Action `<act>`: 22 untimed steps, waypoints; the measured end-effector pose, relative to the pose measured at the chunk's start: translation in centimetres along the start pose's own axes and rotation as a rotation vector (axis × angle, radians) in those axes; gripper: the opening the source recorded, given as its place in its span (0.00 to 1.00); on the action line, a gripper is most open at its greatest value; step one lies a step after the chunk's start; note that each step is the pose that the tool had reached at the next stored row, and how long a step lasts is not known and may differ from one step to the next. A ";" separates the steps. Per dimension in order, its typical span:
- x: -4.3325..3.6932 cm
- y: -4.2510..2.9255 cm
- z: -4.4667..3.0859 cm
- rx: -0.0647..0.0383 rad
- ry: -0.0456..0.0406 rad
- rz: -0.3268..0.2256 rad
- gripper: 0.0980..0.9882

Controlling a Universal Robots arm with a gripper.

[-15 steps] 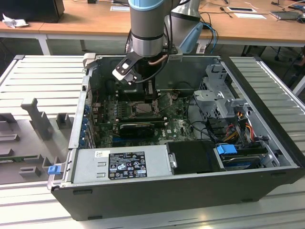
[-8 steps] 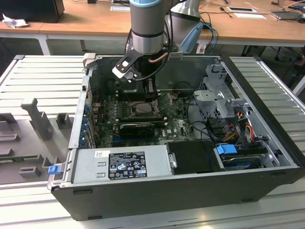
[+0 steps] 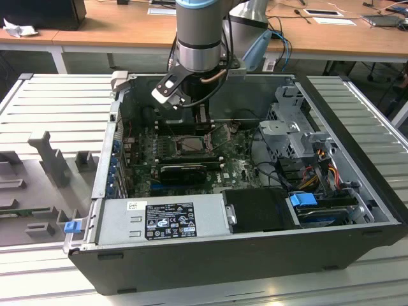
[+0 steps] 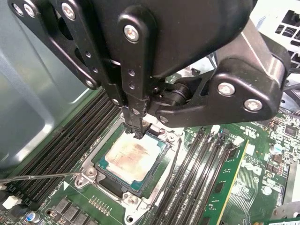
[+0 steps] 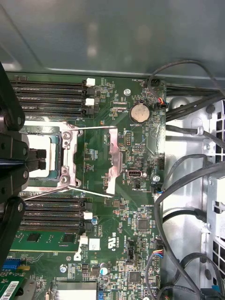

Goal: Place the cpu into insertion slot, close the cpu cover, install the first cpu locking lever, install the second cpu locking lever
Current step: 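Close the cpu cover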

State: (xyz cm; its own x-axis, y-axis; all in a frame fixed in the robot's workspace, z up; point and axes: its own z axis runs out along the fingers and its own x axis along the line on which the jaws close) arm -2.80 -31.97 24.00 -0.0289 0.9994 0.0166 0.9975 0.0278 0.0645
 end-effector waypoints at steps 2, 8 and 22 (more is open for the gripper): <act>-0.01 0.23 -0.01 0.001 -0.0001 0.000 0.01; 0.01 0.75 -0.42 0.003 0.0000 0.000 0.01; 0.01 1.83 -0.87 0.005 -0.0025 0.000 0.01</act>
State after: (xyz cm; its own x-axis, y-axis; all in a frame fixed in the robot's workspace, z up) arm -1.03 -31.93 24.98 -0.0288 0.9995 0.0141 0.9978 0.0280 0.0593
